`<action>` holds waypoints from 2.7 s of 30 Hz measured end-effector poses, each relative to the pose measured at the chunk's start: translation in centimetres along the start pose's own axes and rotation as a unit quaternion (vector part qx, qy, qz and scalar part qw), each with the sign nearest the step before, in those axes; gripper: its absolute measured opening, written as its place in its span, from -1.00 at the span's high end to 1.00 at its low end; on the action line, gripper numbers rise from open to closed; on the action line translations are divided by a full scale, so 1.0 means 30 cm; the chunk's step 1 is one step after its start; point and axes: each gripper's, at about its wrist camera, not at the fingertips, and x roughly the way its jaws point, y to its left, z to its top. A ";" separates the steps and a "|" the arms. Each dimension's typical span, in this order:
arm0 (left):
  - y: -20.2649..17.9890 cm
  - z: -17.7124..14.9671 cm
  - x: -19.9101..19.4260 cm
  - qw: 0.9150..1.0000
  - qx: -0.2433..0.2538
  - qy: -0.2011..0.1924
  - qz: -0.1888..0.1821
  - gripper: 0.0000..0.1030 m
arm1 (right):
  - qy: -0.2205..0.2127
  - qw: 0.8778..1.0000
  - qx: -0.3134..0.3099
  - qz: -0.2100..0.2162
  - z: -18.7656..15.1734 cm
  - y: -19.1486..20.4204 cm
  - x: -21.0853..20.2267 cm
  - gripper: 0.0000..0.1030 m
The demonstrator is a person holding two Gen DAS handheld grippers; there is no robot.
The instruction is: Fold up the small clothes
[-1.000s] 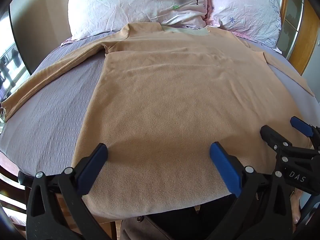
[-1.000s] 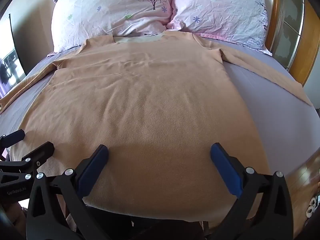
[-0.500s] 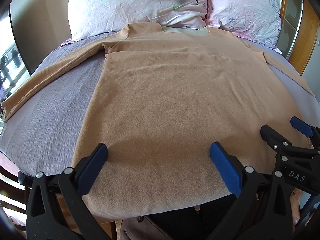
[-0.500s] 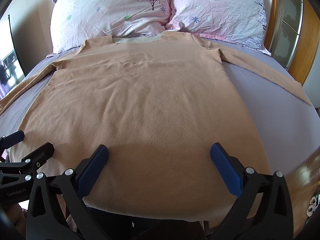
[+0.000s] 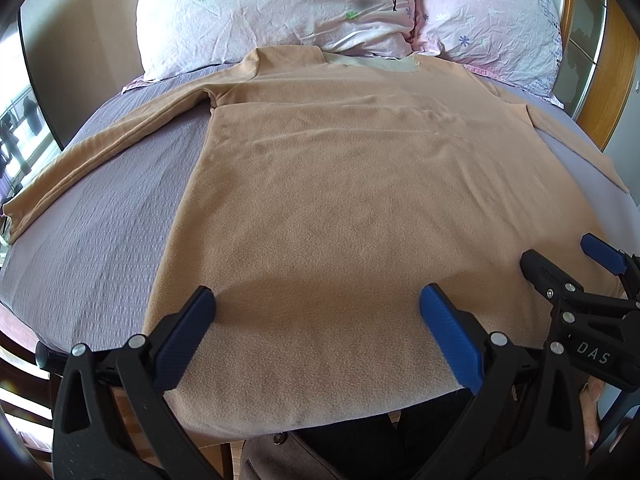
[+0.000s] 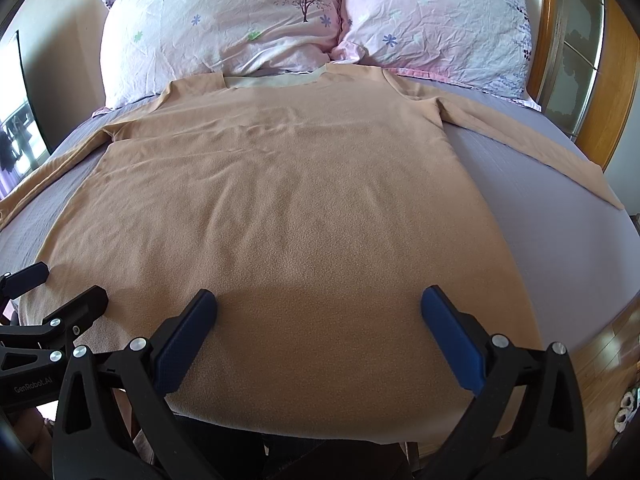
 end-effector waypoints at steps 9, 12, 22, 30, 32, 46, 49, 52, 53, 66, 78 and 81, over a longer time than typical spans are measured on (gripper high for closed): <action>0.000 0.000 0.000 1.000 0.000 -0.001 0.000 -0.97 | -0.001 1.000 0.000 0.000 0.000 -0.001 -0.001 -0.97; 0.000 0.000 0.000 1.000 0.000 -0.001 0.000 -0.97 | -0.002 1.000 0.000 0.000 0.006 -0.005 0.002 -0.97; 0.000 0.000 0.000 1.000 0.000 -0.001 0.000 -0.97 | -0.004 1.000 0.000 0.000 0.007 -0.007 0.002 -0.97; 0.000 0.000 -0.001 1.000 0.000 -0.002 0.000 -0.97 | -0.007 1.000 0.000 0.000 0.005 -0.010 -0.001 -0.97; 0.000 0.000 0.000 1.000 0.000 -0.002 0.000 -0.97 | -0.008 1.000 0.001 0.000 0.004 -0.010 -0.003 -0.97; 0.000 0.000 -0.001 1.000 0.000 -0.003 0.000 -0.97 | -0.011 1.000 0.000 0.000 0.005 -0.010 -0.003 -0.97; 0.000 0.000 -0.001 1.000 0.001 -0.004 0.000 -0.97 | -0.025 1.000 -0.006 0.007 0.001 -0.012 -0.001 -0.97; 0.000 -0.003 -0.002 1.000 0.005 -0.013 -0.001 -0.97 | -0.051 0.998 -0.021 0.038 0.006 -0.046 0.003 -0.97; 0.001 -0.006 -0.001 1.000 0.008 -0.019 -0.003 -0.97 | -0.053 0.998 -0.010 0.042 0.019 -0.078 0.000 -0.97; 0.132 0.056 -0.004 0.992 -0.013 -0.102 -0.076 -0.97 | -0.053 0.885 0.451 -0.098 0.256 -1.210 0.063 -0.03; 0.553 0.142 -0.027 0.957 -0.180 -0.163 -0.159 -0.97 | -0.075 0.835 0.538 -0.089 0.282 -1.437 0.227 0.89; 0.686 0.131 -0.046 0.939 -0.249 -0.175 -0.160 -0.97 | -0.120 0.883 0.442 -0.105 0.389 -1.314 0.132 0.90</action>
